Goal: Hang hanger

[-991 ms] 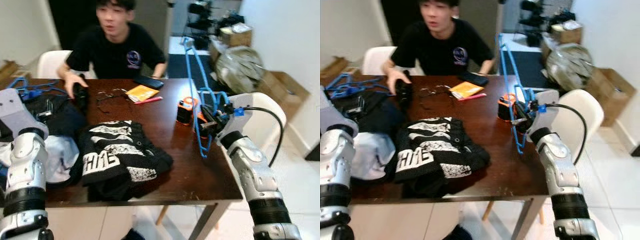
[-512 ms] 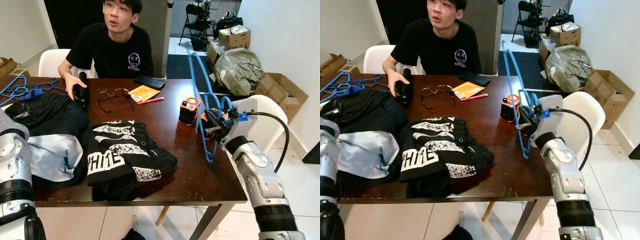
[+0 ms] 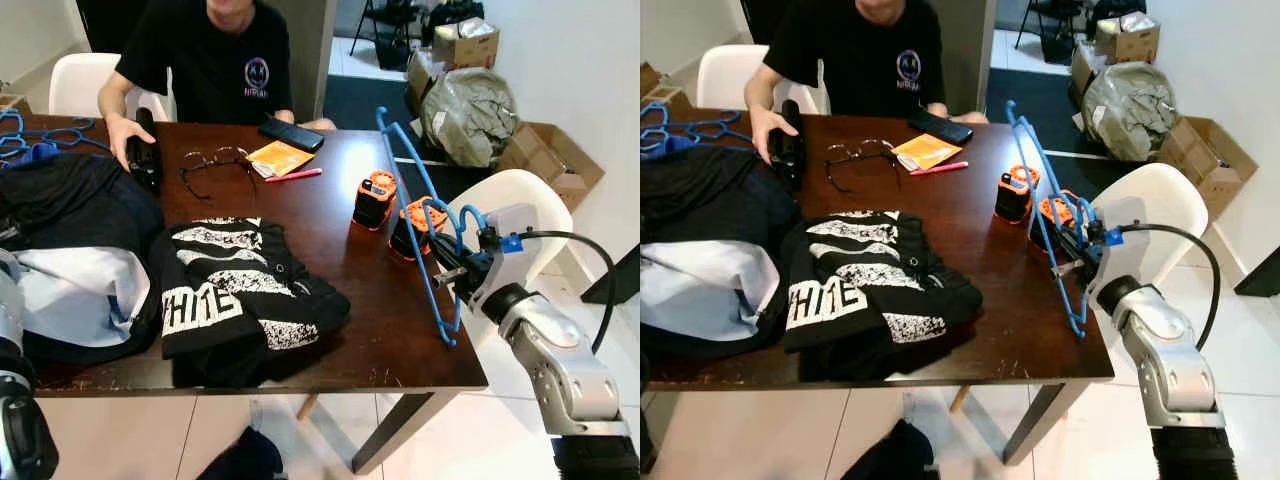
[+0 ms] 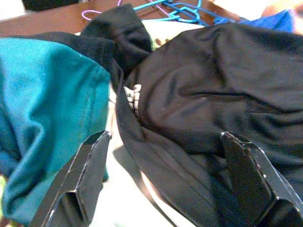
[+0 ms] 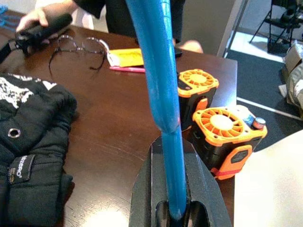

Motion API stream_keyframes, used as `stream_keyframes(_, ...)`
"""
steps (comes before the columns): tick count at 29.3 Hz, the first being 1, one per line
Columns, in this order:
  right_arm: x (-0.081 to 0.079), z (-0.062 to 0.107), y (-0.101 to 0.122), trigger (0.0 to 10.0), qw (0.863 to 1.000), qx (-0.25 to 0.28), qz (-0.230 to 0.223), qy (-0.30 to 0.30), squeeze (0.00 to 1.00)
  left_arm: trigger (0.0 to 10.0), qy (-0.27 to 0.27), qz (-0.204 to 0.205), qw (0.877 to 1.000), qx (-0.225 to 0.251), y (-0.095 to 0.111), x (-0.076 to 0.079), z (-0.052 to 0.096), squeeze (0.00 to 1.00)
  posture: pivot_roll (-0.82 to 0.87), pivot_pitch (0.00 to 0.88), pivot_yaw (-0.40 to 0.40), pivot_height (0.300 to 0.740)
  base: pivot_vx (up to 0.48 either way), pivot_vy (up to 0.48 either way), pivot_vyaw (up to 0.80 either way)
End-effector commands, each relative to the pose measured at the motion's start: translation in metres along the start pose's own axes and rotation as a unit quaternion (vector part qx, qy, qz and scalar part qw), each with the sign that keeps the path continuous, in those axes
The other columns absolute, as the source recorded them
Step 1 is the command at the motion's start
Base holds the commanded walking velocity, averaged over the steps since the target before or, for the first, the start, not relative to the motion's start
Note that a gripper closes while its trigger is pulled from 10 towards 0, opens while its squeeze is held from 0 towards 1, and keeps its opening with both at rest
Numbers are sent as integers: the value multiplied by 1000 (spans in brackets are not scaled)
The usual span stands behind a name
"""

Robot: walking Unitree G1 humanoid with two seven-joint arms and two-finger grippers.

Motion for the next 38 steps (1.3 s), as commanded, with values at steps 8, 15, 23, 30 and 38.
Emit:
stream_keyframes(8,-4,4,-3,10000,1000,-15,-2,12,0,10000,-27,-59,998,18,11,7,-2,0,-91,213,-128,740,0,0,0)
stream_keyframes(15,-7,7,0,10000,1000,-20,-4,22,0,10000,-79,-113,990,27,19,34,-3,0,-95,222,-130,740,0,0,0)
stream_keyframes(23,-4,9,1,10000,999,-29,1,22,0,10000,-204,-20,978,37,41,89,6,0,-101,219,-128,740,0,0,0)
stream_keyframes(30,-1,9,2,10000,999,-34,5,21,0,10000,-217,-59,972,73,61,100,10,0,-107,219,-134,740,0,0,0)
stream_keyframes(38,4,14,3,10000,999,-44,11,17,0,10000,-177,-136,975,15,29,80,1,0,-134,229,-137,740,0,0,0)
Point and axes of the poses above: a point about 5 cm out from each wrist's last joint towards the gripper, its own z axis pointing back from the gripper into the wrist, its own y axis along the axis of the wrist's last joint, x = y × z, the point moved 5 cm from there along -z, pointing out of the wrist towards the gripper, and after that the axes turned 7 degrees about z, right-handed, at the moved point
